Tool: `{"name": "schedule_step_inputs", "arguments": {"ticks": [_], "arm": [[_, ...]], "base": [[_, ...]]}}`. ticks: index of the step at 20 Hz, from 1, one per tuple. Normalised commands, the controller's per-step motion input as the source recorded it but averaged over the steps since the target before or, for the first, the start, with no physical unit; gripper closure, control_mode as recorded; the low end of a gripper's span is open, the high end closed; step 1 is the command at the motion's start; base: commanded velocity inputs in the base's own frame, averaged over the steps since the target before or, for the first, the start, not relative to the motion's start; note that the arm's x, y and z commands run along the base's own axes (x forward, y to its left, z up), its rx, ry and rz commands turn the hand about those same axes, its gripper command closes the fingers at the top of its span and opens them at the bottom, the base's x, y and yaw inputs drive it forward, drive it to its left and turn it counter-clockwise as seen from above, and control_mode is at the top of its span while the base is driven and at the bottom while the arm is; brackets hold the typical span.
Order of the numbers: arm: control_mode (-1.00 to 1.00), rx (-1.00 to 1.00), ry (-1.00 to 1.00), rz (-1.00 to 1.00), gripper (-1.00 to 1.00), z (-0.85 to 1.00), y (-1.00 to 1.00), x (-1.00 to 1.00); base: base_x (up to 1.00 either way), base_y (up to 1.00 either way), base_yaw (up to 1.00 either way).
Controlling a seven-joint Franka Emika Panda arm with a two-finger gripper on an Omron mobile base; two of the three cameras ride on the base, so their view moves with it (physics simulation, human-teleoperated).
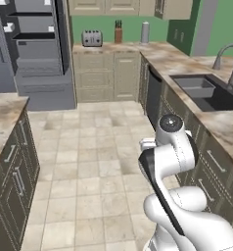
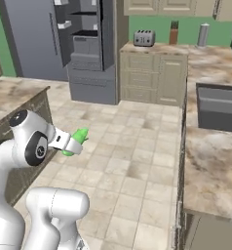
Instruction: Take the cheese, fish, and corn from the fridge and place them on the plate on the dining counter to create an appetizer plate.
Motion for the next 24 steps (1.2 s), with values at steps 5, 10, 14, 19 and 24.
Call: {"name": "schedule_step_inputs", "arguments": {"ticks": [5,10,14,19,24], "arm": [[1.0,0.0,0.0,0.0,1.0,0.0,0.0,0.0],[1.0,0.0,0.0,0.0,1.0,0.0,0.0,0.0],[1.0,0.0,0.0,0.0,1.0,0.0,0.0,0.0],[1.0,0.0,0.0,0.0,1.0,0.0,0.0,0.0],[1.0,0.0,0.0,0.0,1.0,0.0,0.0,0.0]], "base": [[-1.0,-0.06,0.0],[-1.0,-0.41,0.0],[-0.81,-1.0,-0.1],[-0.32,-1.0,-0.11],[-0.17,-1.0,-0.09]]}}
